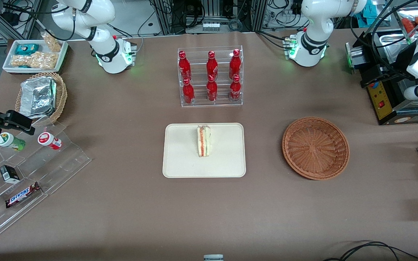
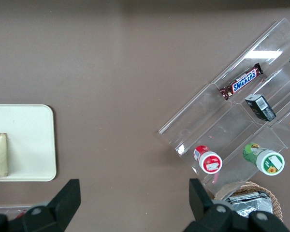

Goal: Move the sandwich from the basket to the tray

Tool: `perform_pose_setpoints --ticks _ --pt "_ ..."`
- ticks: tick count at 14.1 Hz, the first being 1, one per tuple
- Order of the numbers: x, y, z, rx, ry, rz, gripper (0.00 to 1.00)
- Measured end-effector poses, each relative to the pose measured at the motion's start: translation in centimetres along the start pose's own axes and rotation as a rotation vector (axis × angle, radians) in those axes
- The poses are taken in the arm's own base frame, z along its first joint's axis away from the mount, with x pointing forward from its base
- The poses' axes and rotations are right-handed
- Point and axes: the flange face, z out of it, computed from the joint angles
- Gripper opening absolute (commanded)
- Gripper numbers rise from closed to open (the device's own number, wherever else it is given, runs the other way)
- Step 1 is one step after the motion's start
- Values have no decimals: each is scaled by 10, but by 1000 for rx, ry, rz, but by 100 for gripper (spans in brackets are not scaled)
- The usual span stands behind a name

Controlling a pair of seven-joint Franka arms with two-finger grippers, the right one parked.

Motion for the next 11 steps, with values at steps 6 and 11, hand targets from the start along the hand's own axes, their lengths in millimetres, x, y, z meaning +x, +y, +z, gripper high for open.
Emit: perform_pose_setpoints --ticks 6,11 --pt "11 -1 4 11 22 7 100" --pt "20 4 6 2 52 20 100"
